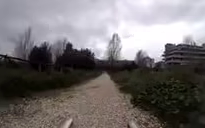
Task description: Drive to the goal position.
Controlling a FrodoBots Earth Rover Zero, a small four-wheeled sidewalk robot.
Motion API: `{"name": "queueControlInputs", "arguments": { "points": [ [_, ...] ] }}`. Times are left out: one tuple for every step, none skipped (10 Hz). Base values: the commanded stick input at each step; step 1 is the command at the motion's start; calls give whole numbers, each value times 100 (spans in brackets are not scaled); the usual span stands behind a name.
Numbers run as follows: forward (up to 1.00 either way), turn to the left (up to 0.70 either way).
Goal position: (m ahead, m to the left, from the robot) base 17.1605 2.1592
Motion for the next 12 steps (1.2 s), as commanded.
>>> {"name": "queueControlInputs", "arguments": {
  "points": [
    [70,0],
    [70,0],
    [70,0],
    [70,0],
    [70,0],
    [70,0],
    [70,0],
    [70,-2],
    [70,-16],
    [70,-35],
    [70,-23],
    [70,-8]
  ]
}}
